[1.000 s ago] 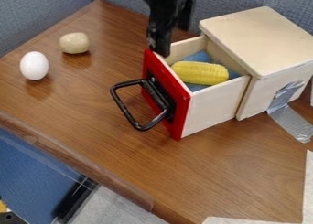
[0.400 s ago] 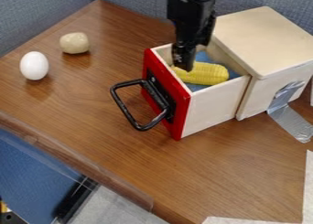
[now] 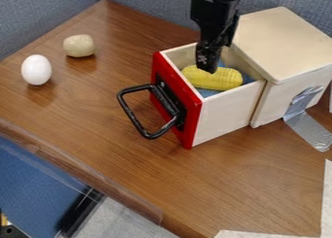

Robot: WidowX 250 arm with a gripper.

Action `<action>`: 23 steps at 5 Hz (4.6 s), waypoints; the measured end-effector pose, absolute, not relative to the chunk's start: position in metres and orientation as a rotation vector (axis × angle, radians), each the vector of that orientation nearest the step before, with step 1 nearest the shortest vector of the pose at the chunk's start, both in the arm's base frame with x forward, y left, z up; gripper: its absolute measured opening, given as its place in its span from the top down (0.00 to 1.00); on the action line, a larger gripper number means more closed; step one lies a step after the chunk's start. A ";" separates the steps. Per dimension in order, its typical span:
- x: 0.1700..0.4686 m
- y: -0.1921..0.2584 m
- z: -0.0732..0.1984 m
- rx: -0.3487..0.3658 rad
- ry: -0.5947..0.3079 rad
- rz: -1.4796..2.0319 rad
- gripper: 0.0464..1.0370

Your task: Moved a yellow toy from the drawer to the top of the table

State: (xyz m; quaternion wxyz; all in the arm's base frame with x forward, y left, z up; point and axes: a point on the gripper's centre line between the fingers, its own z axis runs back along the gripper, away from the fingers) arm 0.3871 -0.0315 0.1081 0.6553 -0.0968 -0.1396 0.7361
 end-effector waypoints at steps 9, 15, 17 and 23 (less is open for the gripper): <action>0.359 -0.020 0.082 -0.165 -0.322 1.682 0.80; 0.361 -0.021 0.070 -0.151 -0.307 1.651 0.44; 0.357 -0.022 0.121 -0.291 -0.317 1.570 0.44; 0.384 0.125 0.084 0.149 -0.451 1.349 0.44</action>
